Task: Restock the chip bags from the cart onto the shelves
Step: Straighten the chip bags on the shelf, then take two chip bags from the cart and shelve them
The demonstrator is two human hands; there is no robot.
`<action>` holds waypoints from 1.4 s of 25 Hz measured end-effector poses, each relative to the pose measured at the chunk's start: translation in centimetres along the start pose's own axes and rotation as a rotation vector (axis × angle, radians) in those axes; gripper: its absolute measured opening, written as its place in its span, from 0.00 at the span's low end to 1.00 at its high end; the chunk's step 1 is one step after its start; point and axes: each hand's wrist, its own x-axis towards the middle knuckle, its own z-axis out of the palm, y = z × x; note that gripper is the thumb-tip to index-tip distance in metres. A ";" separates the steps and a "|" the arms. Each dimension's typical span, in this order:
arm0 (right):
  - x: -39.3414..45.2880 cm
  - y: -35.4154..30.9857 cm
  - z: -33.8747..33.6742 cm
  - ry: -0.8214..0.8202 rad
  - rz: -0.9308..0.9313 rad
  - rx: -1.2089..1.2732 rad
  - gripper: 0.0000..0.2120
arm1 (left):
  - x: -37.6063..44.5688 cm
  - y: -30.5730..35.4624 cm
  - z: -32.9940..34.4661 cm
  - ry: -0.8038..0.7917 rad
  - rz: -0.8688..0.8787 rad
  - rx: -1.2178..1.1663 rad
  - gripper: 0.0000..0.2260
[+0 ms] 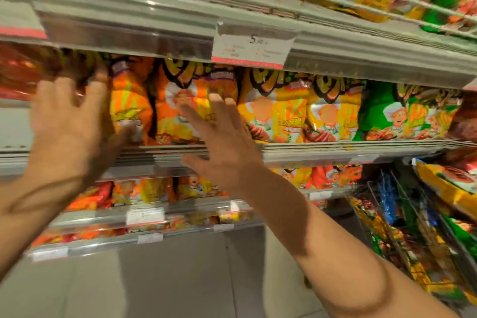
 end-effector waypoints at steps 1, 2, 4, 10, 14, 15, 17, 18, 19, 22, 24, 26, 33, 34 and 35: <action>-0.7 0.2 -0.1 0.000 -0.018 0.010 0.41 | -0.3 0.7 -0.9 -0.024 0.013 -0.009 0.38; -1.5 0.5 -0.1 0.009 -0.034 0.028 0.41 | -1.1 1.0 -0.9 -0.060 0.039 0.006 0.36; -3.0 0.7 -0.1 0.059 -0.056 0.037 0.42 | -2.5 2.1 -2.1 -0.118 0.110 0.021 0.33; -8.0 2.3 -2.0 0.090 -0.003 0.060 0.40 | -6.0 8.3 -2.8 -0.214 0.097 -0.165 0.35; -12.6 7.0 -5.3 0.122 0.042 0.026 0.40 | -5.7 16.1 -2.3 -0.235 0.225 -0.281 0.33; -14.2 8.8 -6.6 0.138 0.048 0.038 0.39 | -5.5 18.9 -1.9 -0.240 0.269 -0.303 0.33; -17.5 12.6 -9.0 0.185 0.084 0.049 0.38 | -5.2 24.6 -0.9 -0.256 0.329 -0.364 0.34; -19.4 15.0 -10.3 0.214 0.120 0.031 0.39 | -5.2 27.8 -0.1 -0.267 0.355 -0.390 0.33; -21.5 17.4 -11.6 0.234 0.169 0.013 0.40 | -5.2 31.1 0.5 -0.282 0.381 -0.420 0.33; -28.5 25.5 -15.9 0.280 0.295 0.032 0.39 | -6.0 42.3 3.1 -0.369 0.388 -0.560 0.30; -33.6 30.6 -18.2 0.353 0.354 0.070 0.35 | -7.0 50.0 4.8 -0.413 0.396 -0.625 0.29; -39.1 35.3 -20.5 0.437 0.455 0.132 0.30 | -7.9 58.0 6.2 -0.471 0.436 -0.650 0.29; -52.0 46.8 -24.1 0.485 0.782 0.257 0.28 | -7.4 76.8 10.9 -0.607 0.605 -0.657 0.29; -53.2 47.9 -24.3 0.485 0.825 0.231 0.29 | -7.5 78.7 11.7 -0.635 0.634 -0.667 0.29; -54.3 49.1 -24.5 0.481 0.872 0.215 0.29 | -7.6 80.8 12.5 -0.667 0.657 -0.678 0.29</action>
